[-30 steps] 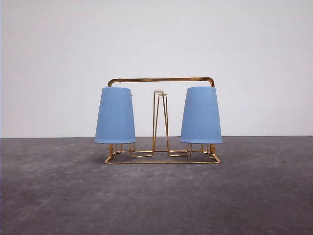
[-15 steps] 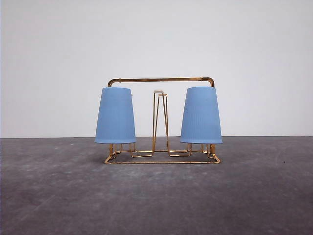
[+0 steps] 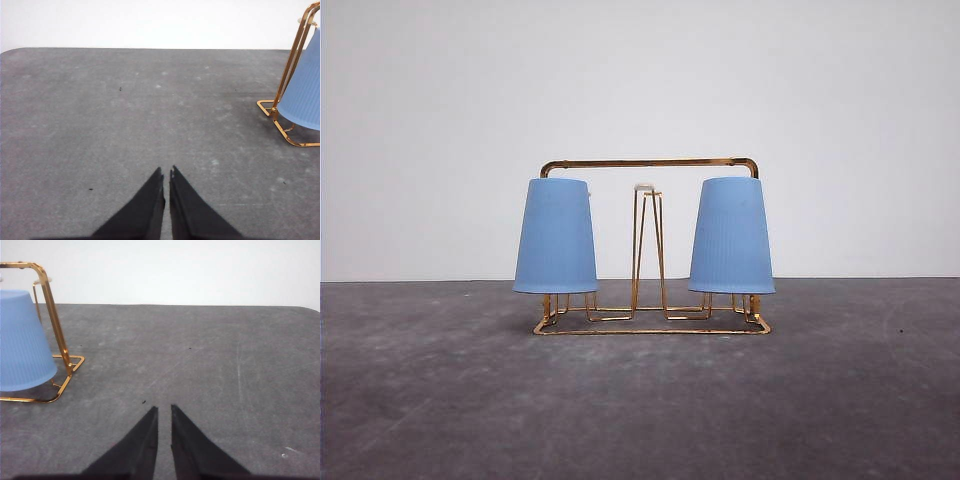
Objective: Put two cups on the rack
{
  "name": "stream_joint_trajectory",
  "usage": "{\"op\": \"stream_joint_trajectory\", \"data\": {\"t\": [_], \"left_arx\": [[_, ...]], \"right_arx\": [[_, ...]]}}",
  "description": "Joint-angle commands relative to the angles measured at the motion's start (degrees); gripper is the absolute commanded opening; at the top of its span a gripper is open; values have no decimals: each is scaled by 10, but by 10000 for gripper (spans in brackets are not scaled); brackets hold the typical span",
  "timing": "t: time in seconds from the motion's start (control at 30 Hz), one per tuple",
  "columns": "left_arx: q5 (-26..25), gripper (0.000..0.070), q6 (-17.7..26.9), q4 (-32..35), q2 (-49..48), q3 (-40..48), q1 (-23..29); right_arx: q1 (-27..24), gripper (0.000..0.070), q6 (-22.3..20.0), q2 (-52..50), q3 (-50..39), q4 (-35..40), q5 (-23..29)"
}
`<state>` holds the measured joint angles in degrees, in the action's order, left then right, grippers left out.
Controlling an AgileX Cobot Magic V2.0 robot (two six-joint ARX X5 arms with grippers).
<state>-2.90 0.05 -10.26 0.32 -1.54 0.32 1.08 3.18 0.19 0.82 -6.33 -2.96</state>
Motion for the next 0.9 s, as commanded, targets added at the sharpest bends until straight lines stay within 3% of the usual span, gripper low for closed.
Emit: {"op": "stream_joint_trajectory", "data": {"t": [0.0, 0.87], "left_arx": [[1, 0, 5, -4, -1, 8, 0], [1, 0, 5, -4, -1, 7, 0]], "right_arx": [[1, 45, -2, 0, -1, 7, 0], [1, 45, -2, 0, -1, 7, 0]]}}
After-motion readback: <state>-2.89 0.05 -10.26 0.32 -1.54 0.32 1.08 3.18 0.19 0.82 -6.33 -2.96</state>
